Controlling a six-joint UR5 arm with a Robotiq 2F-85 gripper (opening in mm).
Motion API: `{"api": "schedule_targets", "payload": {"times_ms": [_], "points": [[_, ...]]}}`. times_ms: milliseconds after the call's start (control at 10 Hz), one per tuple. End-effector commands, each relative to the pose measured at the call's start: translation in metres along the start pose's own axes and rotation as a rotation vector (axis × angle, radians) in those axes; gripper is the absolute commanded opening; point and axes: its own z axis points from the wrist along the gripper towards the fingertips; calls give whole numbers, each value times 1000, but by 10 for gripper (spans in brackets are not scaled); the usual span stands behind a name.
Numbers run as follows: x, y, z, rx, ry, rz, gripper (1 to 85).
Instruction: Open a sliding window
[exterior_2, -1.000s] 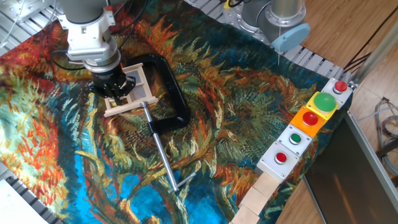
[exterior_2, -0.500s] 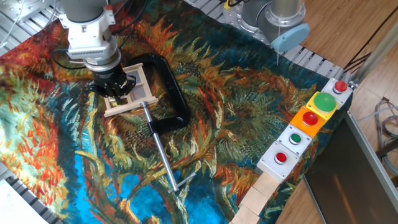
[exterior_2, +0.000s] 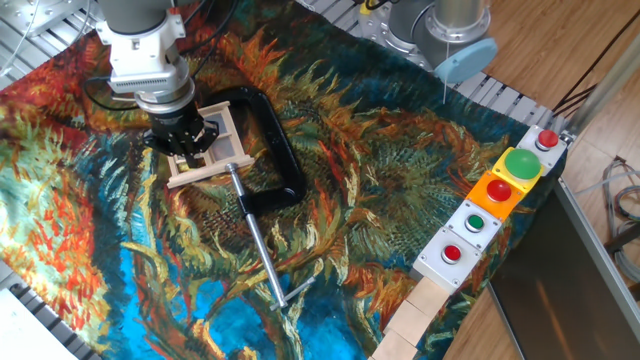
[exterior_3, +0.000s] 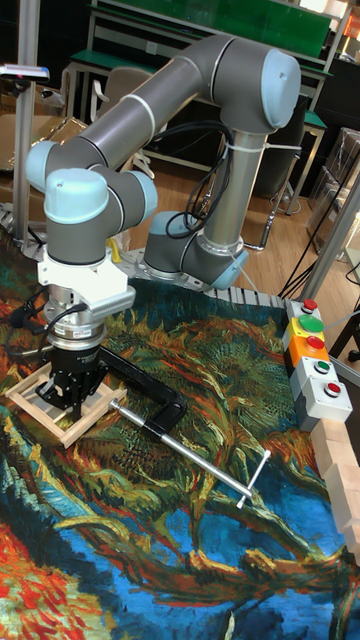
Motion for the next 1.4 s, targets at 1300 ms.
{"api": "schedule_targets", "payload": {"times_ms": [1300], "points": [[15,-1,-1,10,23,7,13]]}}
